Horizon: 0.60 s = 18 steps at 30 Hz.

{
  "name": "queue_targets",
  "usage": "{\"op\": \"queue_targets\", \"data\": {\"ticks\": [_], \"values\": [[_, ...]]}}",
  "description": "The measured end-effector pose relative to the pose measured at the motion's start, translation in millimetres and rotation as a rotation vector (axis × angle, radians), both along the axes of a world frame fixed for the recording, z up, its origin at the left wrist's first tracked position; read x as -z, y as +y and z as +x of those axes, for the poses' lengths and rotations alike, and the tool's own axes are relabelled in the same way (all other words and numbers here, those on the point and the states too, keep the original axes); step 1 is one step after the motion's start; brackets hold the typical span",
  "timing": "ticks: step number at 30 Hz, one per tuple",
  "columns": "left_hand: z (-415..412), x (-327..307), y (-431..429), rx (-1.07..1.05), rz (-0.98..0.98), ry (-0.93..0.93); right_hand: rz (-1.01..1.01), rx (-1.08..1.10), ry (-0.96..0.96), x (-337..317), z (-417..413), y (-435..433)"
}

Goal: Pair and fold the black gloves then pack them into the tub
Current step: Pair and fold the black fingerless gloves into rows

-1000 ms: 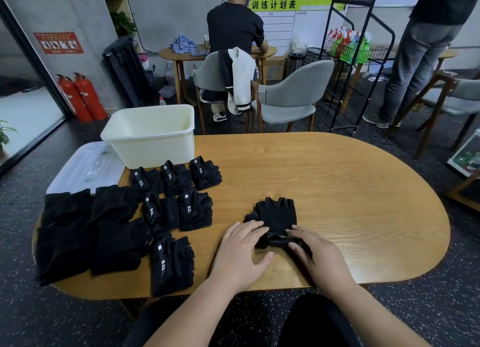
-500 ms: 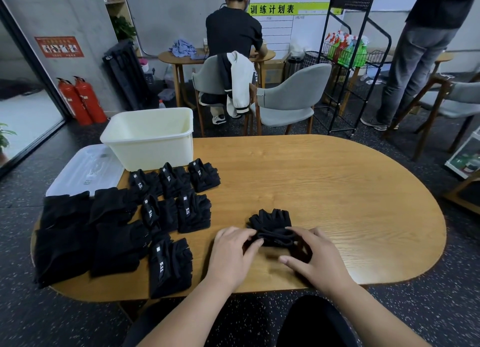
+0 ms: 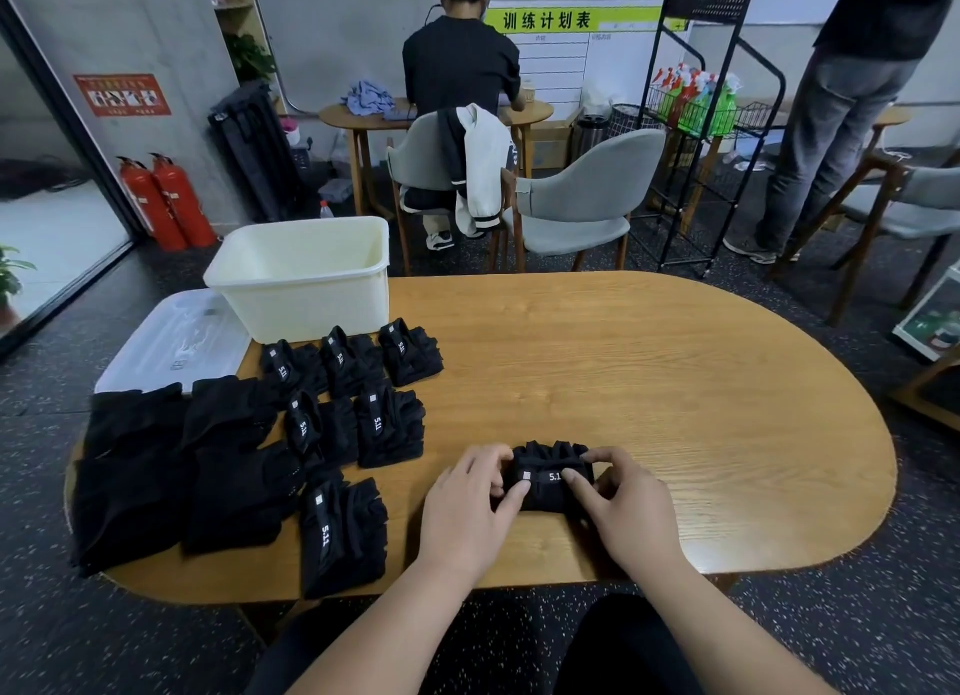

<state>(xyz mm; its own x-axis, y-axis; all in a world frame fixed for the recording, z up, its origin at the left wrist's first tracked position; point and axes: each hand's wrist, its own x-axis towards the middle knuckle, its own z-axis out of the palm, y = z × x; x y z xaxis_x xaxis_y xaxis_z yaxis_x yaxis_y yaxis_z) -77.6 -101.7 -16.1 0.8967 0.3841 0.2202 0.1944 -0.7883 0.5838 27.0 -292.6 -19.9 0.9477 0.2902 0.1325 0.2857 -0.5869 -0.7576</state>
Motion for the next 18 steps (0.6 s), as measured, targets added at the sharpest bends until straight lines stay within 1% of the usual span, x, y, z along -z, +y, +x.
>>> {"op": "queue_targets", "data": {"ticks": [2, 5, 9, 11, 13, 14, 18], "values": [[2, 3, -1, 0.027, 0.054, 0.005, -0.054, 0.026, -0.085, 6, 0, 4], [4, 13, -3, 0.053, 0.154, -0.036, -0.200, 0.067, -0.216, 17, -1, 14], [6, 18, -5, 0.057, 0.362, -0.088, -0.348, 0.097, -0.364, 15, -9, 18], [6, 15, -6, 0.098, 0.422, -0.064, -0.462, 0.016, -0.454, 13, -10, 18], [4, 13, -8, 0.128, 0.430, -0.013, -0.537, -0.109, -0.512, 14, -7, 19], [2, 13, -8, 0.131, 0.422, 0.021, -0.553, -0.155, -0.513, 15, -5, 19], [-4, 13, -7, 0.212, 0.388, 0.186, -0.617, -0.240, -0.391, 23, 6, 16]]}}
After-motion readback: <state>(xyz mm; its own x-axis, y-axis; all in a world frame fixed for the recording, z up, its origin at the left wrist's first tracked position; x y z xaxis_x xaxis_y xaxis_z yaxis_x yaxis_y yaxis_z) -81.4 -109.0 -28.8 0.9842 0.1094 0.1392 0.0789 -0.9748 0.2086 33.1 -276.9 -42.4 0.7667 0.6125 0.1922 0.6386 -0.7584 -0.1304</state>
